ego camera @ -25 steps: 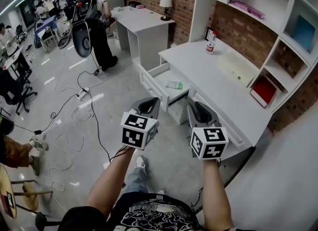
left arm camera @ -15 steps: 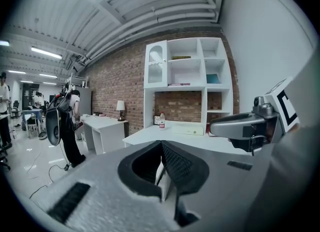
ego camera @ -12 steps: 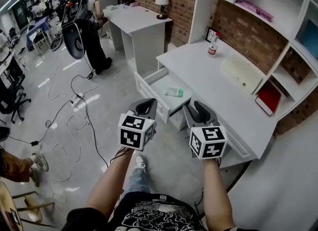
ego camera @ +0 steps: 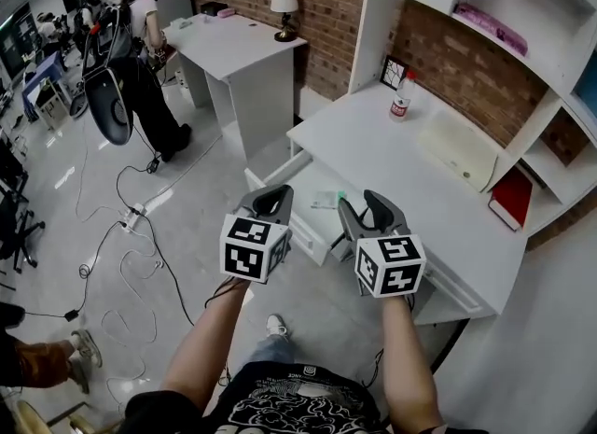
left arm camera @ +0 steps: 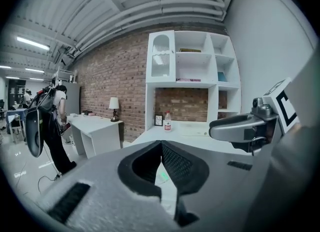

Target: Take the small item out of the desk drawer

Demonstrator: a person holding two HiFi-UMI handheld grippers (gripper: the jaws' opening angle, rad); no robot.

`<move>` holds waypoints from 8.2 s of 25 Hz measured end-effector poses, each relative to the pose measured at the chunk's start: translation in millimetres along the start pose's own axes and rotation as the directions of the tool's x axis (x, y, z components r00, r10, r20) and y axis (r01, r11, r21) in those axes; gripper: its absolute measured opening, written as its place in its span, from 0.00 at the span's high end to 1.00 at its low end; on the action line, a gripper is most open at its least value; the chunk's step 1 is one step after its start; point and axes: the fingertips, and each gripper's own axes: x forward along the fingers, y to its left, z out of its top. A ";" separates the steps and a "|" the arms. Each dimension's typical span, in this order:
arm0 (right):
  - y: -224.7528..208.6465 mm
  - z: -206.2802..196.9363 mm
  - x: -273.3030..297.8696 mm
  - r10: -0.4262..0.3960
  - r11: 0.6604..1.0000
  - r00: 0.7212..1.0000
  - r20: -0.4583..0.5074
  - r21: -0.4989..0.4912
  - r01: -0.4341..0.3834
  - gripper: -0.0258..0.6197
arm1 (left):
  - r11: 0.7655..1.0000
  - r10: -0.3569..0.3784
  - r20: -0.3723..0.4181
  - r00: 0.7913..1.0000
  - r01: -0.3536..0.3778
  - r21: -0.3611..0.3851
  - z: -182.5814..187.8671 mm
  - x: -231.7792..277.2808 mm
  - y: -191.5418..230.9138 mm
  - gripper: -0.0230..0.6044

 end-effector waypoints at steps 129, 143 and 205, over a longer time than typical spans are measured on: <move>-122.9 -370.1 306.1 -0.131 0.844 0.748 -0.650 0.323 0.429 0.94 | 0.897 -0.394 -0.315 0.863 0.436 0.074 -158.7 290.7 167.3 0.95; -73.0 -276.0 298.9 -0.066 0.925 0.826 -0.560 0.276 0.261 0.95 | 0.913 -0.391 -0.251 0.885 0.408 0.015 -121.5 259.6 168.0 0.95; -142.5 79.6 96.9 -0.310 0.948 0.947 0.082 0.106 0.301 0.95 | 0.958 -0.253 -0.015 0.967 0.253 0.134 75.2 195.6 58.0 0.95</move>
